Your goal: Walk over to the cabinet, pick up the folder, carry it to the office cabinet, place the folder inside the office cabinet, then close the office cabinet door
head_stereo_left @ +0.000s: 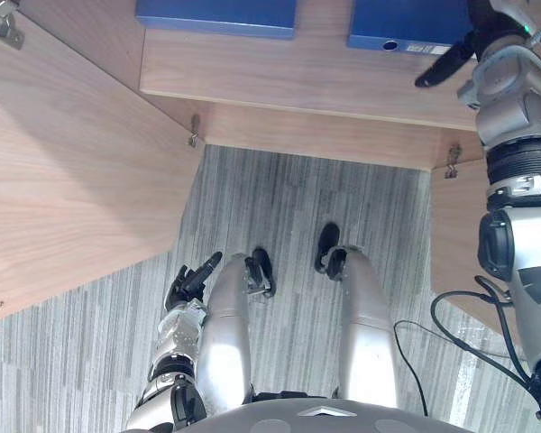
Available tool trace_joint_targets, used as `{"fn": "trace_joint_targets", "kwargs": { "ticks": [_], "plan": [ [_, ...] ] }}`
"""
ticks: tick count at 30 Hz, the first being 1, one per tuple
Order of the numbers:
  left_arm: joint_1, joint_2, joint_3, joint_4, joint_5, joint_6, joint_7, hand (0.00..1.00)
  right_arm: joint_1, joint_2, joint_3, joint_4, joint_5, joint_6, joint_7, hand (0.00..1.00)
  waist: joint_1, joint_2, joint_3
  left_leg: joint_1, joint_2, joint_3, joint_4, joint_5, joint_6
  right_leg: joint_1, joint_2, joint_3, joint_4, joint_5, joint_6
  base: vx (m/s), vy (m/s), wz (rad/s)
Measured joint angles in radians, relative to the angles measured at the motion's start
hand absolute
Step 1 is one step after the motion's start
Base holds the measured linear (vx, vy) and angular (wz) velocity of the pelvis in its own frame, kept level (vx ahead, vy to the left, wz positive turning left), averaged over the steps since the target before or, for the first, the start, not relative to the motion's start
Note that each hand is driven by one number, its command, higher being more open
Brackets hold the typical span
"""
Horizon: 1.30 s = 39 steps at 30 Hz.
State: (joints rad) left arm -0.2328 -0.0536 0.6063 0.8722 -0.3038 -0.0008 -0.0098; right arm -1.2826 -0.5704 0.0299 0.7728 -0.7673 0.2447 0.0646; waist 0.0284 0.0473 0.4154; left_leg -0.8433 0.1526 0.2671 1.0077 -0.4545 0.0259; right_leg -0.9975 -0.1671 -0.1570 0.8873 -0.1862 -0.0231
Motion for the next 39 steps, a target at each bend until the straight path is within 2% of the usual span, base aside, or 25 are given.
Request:
{"fn": "trace_joint_targets", "kwargs": {
  "ticks": [3,5,11,17,21,22,26,30,34,36,39],
  "plan": [
    [-0.002,-0.003,0.000,0.000,0.000,-0.002,0.028,1.00,0.100,0.025,-0.013,-0.328,-0.003,0.009,-0.107,1.00,-0.001,0.000,0.001,0.014,0.007,0.010,-0.003,0.000,0.000,0.007,0.012,0.010,-0.006,0.002,0.003,-0.06,-0.023,-0.09],
    [-0.004,-0.006,0.000,0.000,0.001,-0.004,0.033,1.00,0.151,0.030,-0.024,-0.441,-0.008,0.008,-0.163,1.00,-0.002,0.000,0.001,0.022,0.007,0.013,-0.008,0.000,0.000,0.012,0.013,0.012,-0.007,0.002,0.003,-0.06,-0.035,-0.04],
    [-0.003,-0.009,-0.010,0.002,0.045,-0.019,0.030,1.00,0.392,0.030,-0.095,-0.547,-0.055,0.010,-0.266,1.00,-0.005,-0.001,0.000,0.054,0.007,0.013,-0.023,0.000,0.000,0.044,0.013,0.009,-0.018,0.001,0.003,-0.06,-0.022,-0.01],
    [0.002,0.000,-0.052,0.014,0.081,-0.025,0.027,1.00,0.594,0.027,-0.089,-0.562,-0.093,-0.002,-0.278,1.00,-0.005,-0.002,-0.001,0.088,0.009,0.013,-0.027,0.000,0.000,0.076,0.013,0.004,-0.014,-0.001,0.000,-0.06,-0.025,0.00],
    [0.040,0.004,-0.126,0.025,0.092,-0.045,0.029,1.00,0.759,0.030,0.026,-0.595,-0.172,-0.060,-0.274,1.00,-0.007,-0.003,-0.004,0.196,0.009,0.009,-0.056,-0.002,-0.002,0.187,0.014,-0.008,-0.040,-0.009,-0.005,-0.05,-0.012,0.04],
    [0.052,0.007,-0.148,0.035,0.113,-0.048,0.034,1.00,0.799,0.039,0.068,-0.596,-0.193,-0.088,-0.267,1.00,-0.006,-0.008,-0.012,0.230,0.008,0.010,-0.068,-0.001,-0.003,0.220,0.015,-0.009,-0.047,-0.011,-0.005,-0.05,-0.015,0.04],
    [0.085,0.035,-0.225,0.067,0.119,-0.056,0.049,1.00,0.920,0.103,0.161,-0.596,-0.209,-0.140,-0.240,1.00,-0.006,-0.026,-0.035,0.340,0.007,0.000,-0.134,0.017,-0.014,0.342,0.018,-0.040,-0.109,-0.010,-0.003,-0.02,-0.032,0.12],
    [0.171,0.095,-0.366,0.091,0.119,-0.063,0.058,1.00,1.058,0.160,0.227,-0.586,-0.210,-0.192,-0.195,1.00,-0.001,-0.050,-0.113,0.463,-0.004,-0.012,-0.259,0.060,-0.028,0.480,0.023,-0.080,-0.224,0.004,0.005,0.07,-0.033,0.13],
    [0.275,0.144,-0.441,0.079,0.120,-0.073,0.004,1.00,1.152,0.160,0.194,-0.502,-0.209,-0.226,-0.188,1.00,-0.003,-0.052,-0.184,0.570,-0.021,-0.033,-0.382,0.100,-0.042,0.607,0.035,-0.116,-0.349,0.034,0.013,0.14,-0.008,0.21],
    [0.318,0.164,-0.457,0.082,0.124,-0.084,-0.018,1.00,1.150,0.160,0.177,-0.329,-0.208,-0.230,-0.183,1.00,-0.002,-0.038,-0.213,0.637,-0.028,-0.031,-0.462,0.124,-0.044,0.686,0.055,-0.120,-0.451,0.075,0.023,0.13,0.032,0.02],
    [0.351,0.189,-0.496,0.099,0.178,-0.086,-0.040,1.00,1.201,0.160,0.159,-0.225,-0.198,-0.223,-0.156,1.00,-0.008,-0.020,-0.246,0.690,-0.049,-0.016,-0.580,0.172,-0.039,0.749,0.073,-0.114,-0.600,0.145,0.037,0.11,0.068,-0.08]
  ]
}}
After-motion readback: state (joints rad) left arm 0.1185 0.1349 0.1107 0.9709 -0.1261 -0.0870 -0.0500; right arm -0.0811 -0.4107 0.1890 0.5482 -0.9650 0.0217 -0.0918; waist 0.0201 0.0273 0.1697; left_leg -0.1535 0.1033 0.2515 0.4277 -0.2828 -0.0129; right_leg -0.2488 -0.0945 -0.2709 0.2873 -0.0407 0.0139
